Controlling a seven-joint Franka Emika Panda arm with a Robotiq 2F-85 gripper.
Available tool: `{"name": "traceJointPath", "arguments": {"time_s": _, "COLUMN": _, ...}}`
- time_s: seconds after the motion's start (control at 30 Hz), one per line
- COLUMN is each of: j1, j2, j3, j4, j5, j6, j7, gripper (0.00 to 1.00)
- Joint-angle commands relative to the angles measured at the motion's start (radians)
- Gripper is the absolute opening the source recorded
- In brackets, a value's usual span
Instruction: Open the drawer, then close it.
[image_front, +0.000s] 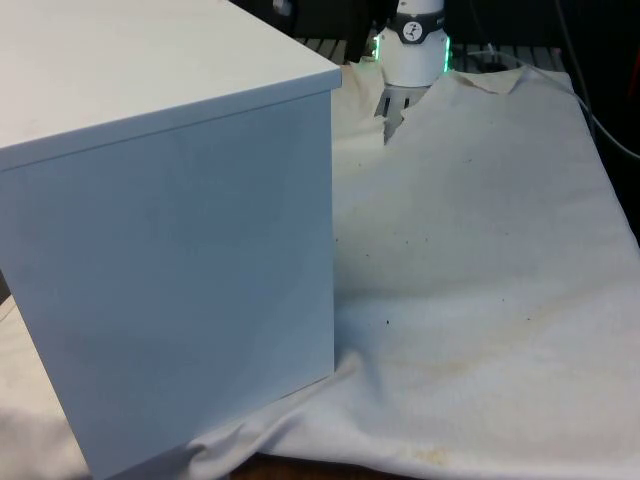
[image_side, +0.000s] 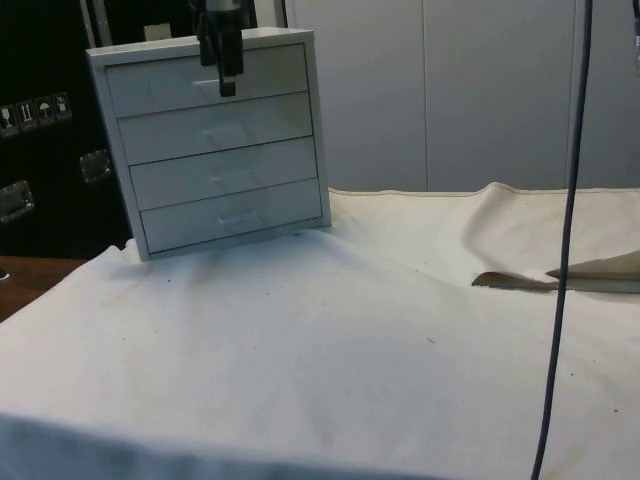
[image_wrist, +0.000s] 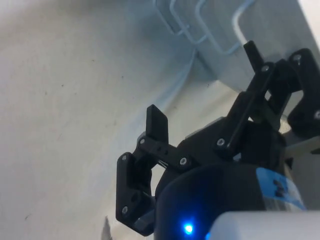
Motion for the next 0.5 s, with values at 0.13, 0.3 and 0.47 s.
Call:
{"name": "traceJointPath", "arguments": {"time_s": 0.13, "j1": 0.003, "j2": 0.012, "j3": -0.008, "j4": -0.013, "j5": -0.045, "j6": 0.045, "j7": 0.036, "gripper": 1.0}}
{"name": "traceJointPath", "arguments": {"time_s": 0.3, "j1": 0.003, "j2": 0.024, "j3": -0.013, "j4": -0.015, "j5": -0.068, "j6": 0.056, "j7": 0.048, "gripper": 1.0}}
{"name": "traceJointPath", "arguments": {"time_s": 0.47, "j1": 0.003, "j2": 0.036, "j3": -0.021, "j4": -0.013, "j5": -0.093, "j6": 0.063, "j7": 0.057, "gripper": 1.0}}
